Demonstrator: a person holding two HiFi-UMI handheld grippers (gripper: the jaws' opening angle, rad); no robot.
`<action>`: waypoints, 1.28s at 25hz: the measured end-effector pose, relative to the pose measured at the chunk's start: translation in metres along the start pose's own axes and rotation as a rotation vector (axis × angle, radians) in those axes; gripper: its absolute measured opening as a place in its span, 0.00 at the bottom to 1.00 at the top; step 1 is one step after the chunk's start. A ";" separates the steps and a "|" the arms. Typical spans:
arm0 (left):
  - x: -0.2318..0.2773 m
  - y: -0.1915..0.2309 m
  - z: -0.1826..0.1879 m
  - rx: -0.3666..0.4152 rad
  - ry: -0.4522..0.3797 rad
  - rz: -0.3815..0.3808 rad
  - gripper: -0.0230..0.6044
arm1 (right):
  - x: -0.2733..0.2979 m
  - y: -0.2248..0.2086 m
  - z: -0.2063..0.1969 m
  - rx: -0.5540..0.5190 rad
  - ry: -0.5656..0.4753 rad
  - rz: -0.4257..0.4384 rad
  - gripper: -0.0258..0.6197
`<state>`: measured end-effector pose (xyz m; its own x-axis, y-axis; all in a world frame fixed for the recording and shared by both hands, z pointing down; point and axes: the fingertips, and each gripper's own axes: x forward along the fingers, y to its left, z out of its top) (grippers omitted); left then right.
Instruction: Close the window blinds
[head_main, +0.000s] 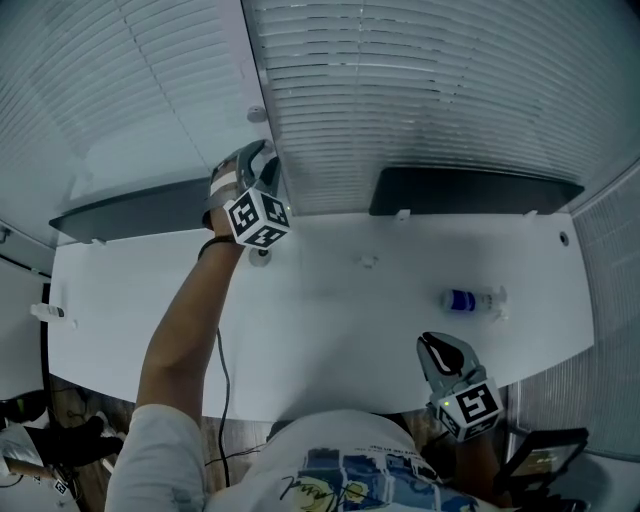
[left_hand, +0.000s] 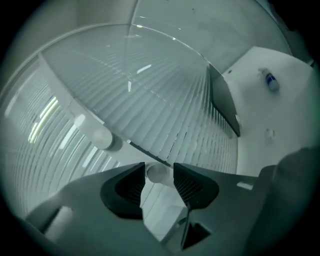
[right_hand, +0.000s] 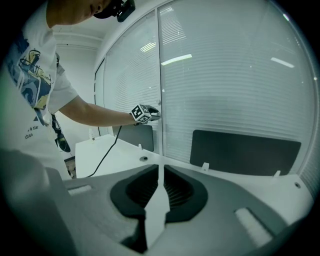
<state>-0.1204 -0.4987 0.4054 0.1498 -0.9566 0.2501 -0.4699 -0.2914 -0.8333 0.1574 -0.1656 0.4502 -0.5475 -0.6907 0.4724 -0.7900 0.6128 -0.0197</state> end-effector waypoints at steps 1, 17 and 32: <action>0.001 0.000 -0.001 0.056 0.011 0.001 0.31 | 0.000 0.000 0.000 0.001 0.001 -0.001 0.08; 0.004 0.013 -0.009 -0.503 0.020 0.026 0.24 | 0.000 -0.001 -0.003 0.009 0.012 -0.006 0.08; -0.001 0.023 -0.018 -1.287 -0.060 0.019 0.24 | 0.002 0.000 -0.002 0.012 0.012 0.004 0.08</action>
<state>-0.1470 -0.5047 0.3951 0.1570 -0.9685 0.1932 -0.9635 -0.1073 0.2452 0.1565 -0.1666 0.4529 -0.5472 -0.6835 0.4832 -0.7910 0.6110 -0.0317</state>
